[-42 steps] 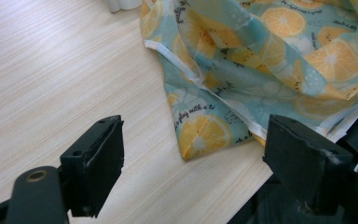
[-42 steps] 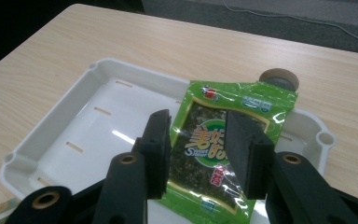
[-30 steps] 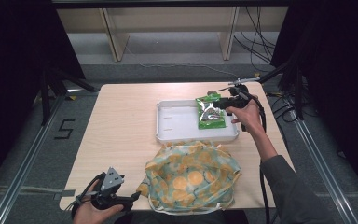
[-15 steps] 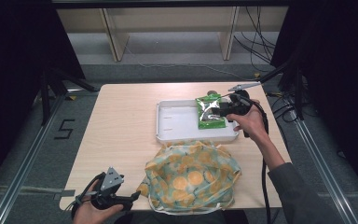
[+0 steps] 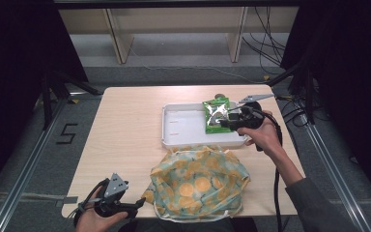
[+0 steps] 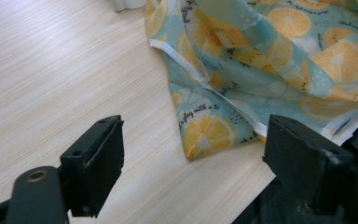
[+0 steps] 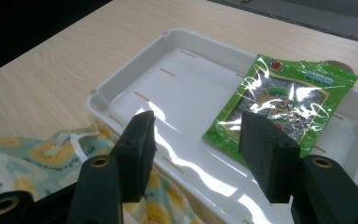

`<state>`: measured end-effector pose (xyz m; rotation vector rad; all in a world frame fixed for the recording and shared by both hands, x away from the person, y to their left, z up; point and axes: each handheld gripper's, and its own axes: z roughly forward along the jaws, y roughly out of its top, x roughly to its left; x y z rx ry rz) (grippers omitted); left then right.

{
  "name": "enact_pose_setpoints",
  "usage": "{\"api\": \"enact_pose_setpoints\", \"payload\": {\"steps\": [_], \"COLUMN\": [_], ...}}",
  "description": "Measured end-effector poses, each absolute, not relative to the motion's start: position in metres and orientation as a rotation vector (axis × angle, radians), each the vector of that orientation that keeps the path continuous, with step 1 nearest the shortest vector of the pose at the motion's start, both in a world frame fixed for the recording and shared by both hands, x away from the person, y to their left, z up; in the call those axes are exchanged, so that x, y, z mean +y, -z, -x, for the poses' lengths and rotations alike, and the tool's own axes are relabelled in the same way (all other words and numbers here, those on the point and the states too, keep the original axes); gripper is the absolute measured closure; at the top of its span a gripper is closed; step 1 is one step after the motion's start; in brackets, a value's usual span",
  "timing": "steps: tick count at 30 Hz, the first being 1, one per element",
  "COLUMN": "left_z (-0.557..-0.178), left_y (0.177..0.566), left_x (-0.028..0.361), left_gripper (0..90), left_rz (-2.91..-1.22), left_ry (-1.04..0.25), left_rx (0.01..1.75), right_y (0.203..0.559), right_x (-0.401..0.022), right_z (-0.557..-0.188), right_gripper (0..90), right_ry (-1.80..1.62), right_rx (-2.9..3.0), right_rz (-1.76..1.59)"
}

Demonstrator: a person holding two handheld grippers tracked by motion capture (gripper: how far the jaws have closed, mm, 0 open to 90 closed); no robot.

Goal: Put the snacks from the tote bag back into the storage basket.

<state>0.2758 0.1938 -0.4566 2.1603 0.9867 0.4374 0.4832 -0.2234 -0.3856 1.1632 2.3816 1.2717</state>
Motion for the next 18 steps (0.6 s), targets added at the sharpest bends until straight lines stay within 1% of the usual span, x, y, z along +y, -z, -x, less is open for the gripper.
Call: {"api": "enact_pose_setpoints", "payload": {"steps": [7, 18], "left_z": [-0.276, -0.275], "left_y": [0.456, 0.456], "left_x": [0.194, 0.194], "left_gripper": [19.4, 19.4], "left_rz": [-2.163, -2.160], "left_ry": [-0.441, -0.442], "left_rx": [0.986, 0.988], "right_y": [0.387, 0.393], "right_x": [-0.231, -0.243], "right_z": [-0.473, -0.456], "right_gripper": [44.1, 41.6], "right_ry": [-1.289, -1.269], "right_rx": [2.380, 2.372], "right_rz": [-1.126, -1.176]}}
